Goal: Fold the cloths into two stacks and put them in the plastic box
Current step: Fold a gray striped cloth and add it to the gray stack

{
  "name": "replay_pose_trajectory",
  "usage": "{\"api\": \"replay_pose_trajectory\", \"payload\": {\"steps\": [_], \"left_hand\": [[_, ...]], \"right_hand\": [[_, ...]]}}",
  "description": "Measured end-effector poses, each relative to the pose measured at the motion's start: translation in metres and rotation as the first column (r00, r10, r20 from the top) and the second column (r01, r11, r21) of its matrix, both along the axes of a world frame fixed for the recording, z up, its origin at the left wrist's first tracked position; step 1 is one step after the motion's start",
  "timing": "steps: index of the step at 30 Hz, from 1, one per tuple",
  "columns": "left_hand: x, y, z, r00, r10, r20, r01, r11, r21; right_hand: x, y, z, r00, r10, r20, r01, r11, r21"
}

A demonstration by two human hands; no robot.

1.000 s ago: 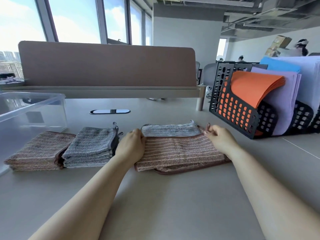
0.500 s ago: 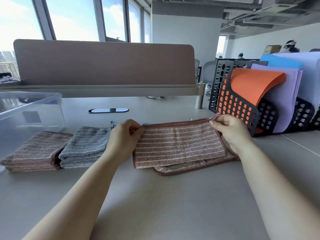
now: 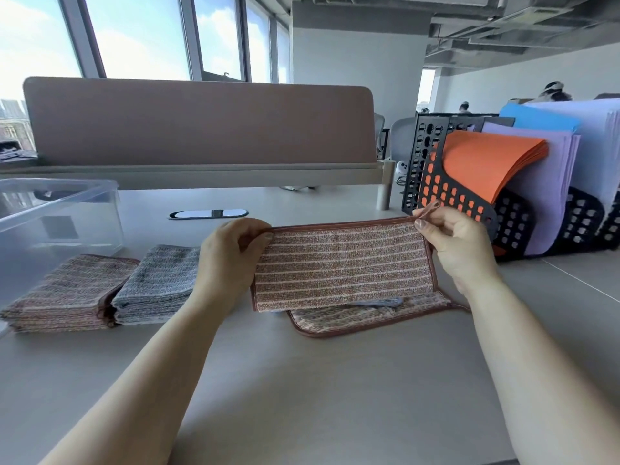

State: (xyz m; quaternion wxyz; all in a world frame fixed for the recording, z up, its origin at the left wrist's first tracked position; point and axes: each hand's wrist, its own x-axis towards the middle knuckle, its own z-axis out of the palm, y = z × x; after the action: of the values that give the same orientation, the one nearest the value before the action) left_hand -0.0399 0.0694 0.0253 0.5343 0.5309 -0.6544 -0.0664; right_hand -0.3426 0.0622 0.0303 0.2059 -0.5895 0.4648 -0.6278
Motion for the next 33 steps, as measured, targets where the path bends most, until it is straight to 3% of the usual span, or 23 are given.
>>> {"api": "replay_pose_trajectory", "payload": {"steps": [7,13,17,20,27,30,32,33], "left_hand": [[-0.015,0.005,0.000,0.995,-0.077,-0.065,0.074,0.996,-0.044],[-0.024,0.009,-0.003,0.994,0.055,0.097,-0.048,0.996,-0.070],[-0.019,-0.005,-0.014,0.951,0.099,0.293,-0.141,0.982,0.124],[-0.020,-0.012,-0.022,0.925,0.079,0.372,-0.200,0.933,0.299],[-0.016,-0.009,-0.025,0.958,0.063,0.278,-0.195,0.857,0.478],[-0.018,-0.003,-0.020,0.956,0.005,0.295,-0.160,0.849,0.504],[-0.019,-0.003,-0.018,0.956,-0.038,0.290,-0.124,0.843,0.523],[-0.019,-0.003,-0.017,0.957,-0.051,0.285,-0.113,0.841,0.530]], "right_hand": [[0.008,-0.001,-0.001,0.997,-0.066,-0.032,0.068,0.996,0.051],[0.017,-0.004,-0.005,0.896,-0.279,-0.347,0.286,0.958,-0.030],[0.013,-0.022,-0.022,0.765,-0.216,-0.606,0.364,0.922,0.130],[0.016,-0.031,-0.033,0.694,-0.133,-0.707,0.417,0.875,0.245],[0.009,-0.031,-0.030,0.623,-0.236,-0.746,0.559,0.801,0.213],[0.021,-0.016,-0.021,0.667,-0.203,-0.717,0.372,0.924,0.085],[0.044,-0.004,-0.020,0.705,0.055,-0.707,0.061,0.989,0.137],[0.057,0.000,-0.023,0.652,0.187,-0.735,-0.050,0.978,0.204]]}}
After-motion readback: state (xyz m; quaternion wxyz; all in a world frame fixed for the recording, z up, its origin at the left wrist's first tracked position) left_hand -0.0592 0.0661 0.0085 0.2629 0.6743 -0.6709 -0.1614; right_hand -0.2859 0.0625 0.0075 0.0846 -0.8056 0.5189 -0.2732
